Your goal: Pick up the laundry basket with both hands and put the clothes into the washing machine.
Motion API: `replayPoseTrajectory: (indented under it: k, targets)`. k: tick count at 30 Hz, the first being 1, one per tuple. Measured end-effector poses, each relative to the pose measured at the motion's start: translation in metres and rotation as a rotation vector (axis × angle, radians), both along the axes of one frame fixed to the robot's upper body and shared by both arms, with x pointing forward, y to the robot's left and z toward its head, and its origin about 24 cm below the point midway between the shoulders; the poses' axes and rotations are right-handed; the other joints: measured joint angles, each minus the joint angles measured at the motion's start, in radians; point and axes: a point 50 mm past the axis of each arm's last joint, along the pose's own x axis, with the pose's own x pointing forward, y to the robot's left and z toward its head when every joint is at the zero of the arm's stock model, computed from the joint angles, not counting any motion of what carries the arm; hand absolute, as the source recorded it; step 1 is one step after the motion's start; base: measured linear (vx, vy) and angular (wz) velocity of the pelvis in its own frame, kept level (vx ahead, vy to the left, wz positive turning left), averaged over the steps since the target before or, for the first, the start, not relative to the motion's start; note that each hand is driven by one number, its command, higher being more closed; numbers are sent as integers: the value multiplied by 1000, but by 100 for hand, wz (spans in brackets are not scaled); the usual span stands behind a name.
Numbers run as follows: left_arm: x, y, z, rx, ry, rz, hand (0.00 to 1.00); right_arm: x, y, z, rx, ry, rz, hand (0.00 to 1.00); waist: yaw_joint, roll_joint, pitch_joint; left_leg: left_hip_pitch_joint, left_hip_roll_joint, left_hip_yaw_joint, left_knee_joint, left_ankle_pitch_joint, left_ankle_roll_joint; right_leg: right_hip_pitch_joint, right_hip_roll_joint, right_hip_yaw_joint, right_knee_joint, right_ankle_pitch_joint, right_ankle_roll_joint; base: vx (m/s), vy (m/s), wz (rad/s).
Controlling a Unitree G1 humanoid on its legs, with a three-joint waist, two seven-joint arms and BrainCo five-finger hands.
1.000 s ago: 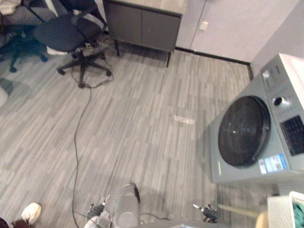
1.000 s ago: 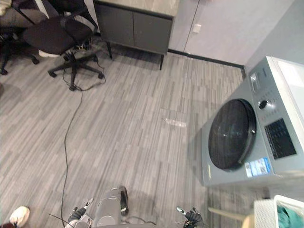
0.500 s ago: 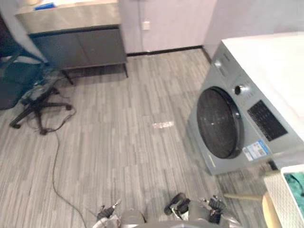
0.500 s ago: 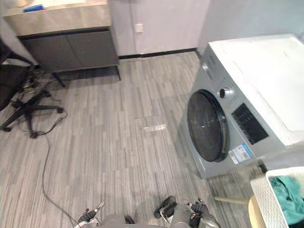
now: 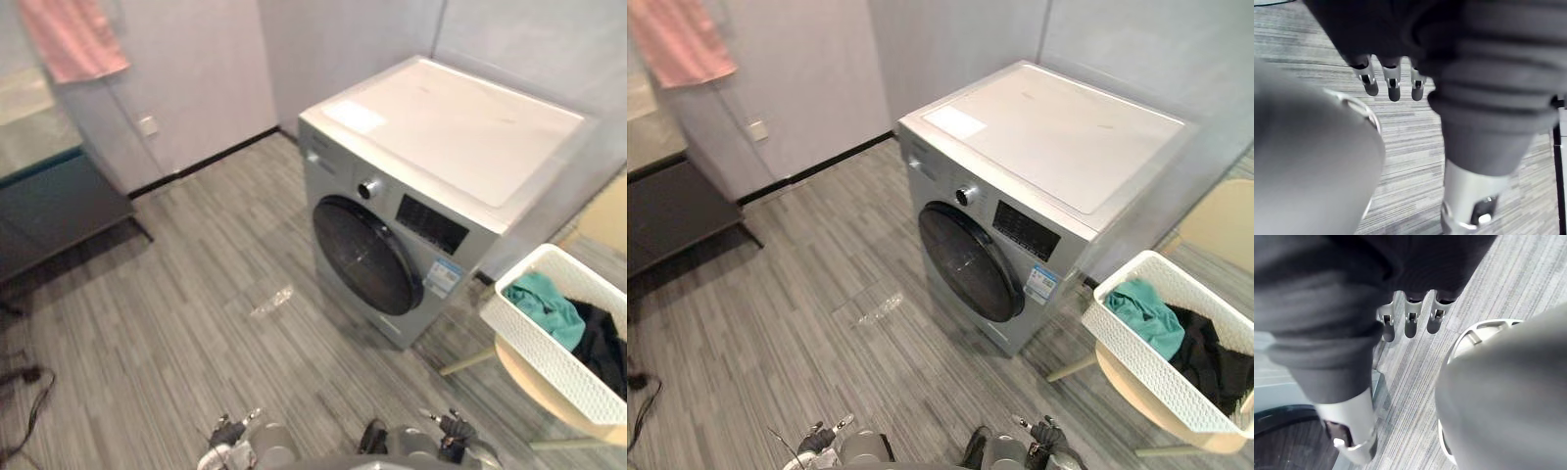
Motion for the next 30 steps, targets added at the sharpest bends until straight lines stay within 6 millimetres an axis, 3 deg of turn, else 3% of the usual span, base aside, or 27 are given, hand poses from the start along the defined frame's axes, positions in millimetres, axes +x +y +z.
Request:
replayPoseTrajectory:
  k: [2, 3, 7, 9, 11, 13, 14, 15, 17, 23, 30]
  targets:
    - [-9, 3, -1, 6, 23, 38, 0, 0, 0, 0, 3, -2, -4, 0, 0, -2, -1, 0, -30, -116, -134, 19, -28, -8, -1, 57, -18, 15, 24, 317, 446, -147]
    - [-33, 9, -6, 16, 102, 103, 0, -8, 1, -2, 6, 7, -20, 0, -5, -33, -26, 52, -157, -248, -252, 172, -66, 1, -75, 145, -25, 79, 138, 593, 712, -140]
    - [-31, 15, -4, 37, 91, 96, 0, -20, 6, -6, 21, 38, -28, 0, -3, -66, -43, 73, -228, -234, -212, 169, -60, 66, -135, 136, -91, 111, 174, 278, 322, -21]
    - [-31, 16, -4, 39, 93, 92, 0, -18, 7, -5, 21, 27, -28, 0, -2, -72, -49, 91, -239, -187, -203, 144, -33, 57, -146, 152, -78, 115, 178, 76, 155, -46]
    - [-34, 11, -5, 37, 106, 65, 0, -14, 4, -3, 8, 11, -24, 0, 5, -61, -42, 124, -236, -106, -225, 117, -9, 16, -159, 150, -40, 133, 162, 22, 119, -99]
    - [-32, 3, -6, 26, 106, 38, 0, -5, -1, 0, -13, -3, 2, 0, -1, -27, -45, 166, -221, -43, -293, 110, 8, 18, -162, 56, -69, 179, 133, -72, 85, -101]
    - [-32, 4, -6, 29, 105, 37, 0, -3, 0, 0, -20, 2, 29, 0, -1, -34, -42, 183, -223, 0, -306, 110, 15, 19, -181, -5, -61, 164, 117, -134, 77, -93]
    - [-31, 5, -6, 33, 105, 31, 0, -3, 1, 0, -21, 3, 38, 0, -2, -32, -39, 189, -223, 15, -307, 109, 17, 20, -184, -4, -65, 164, 118, -130, 41, -68]
    - [-29, 9, -5, 47, 99, 2, 0, -4, 4, 0, -33, 14, 64, 0, -2, -52, -47, 192, -221, 32, -312, 108, 18, 27, -162, 5, -124, 209, 153, -26, 11, -38]
    - [-33, 10, -5, 49, 109, 9, 0, 5, 11, 3, -67, -7, 187, 0, 1, -54, -48, 193, -208, 53, -351, 124, 4, 47, -108, 17, -257, 274, 149, 13, -33, -16]
    - [-38, 13, -5, 67, 108, 17, 0, 53, 55, 55, -148, -412, 592, 0, 3, -70, -54, 209, -216, 61, -378, 138, -4, 66, -85, 33, -340, 316, 151, 52, -6, -6]
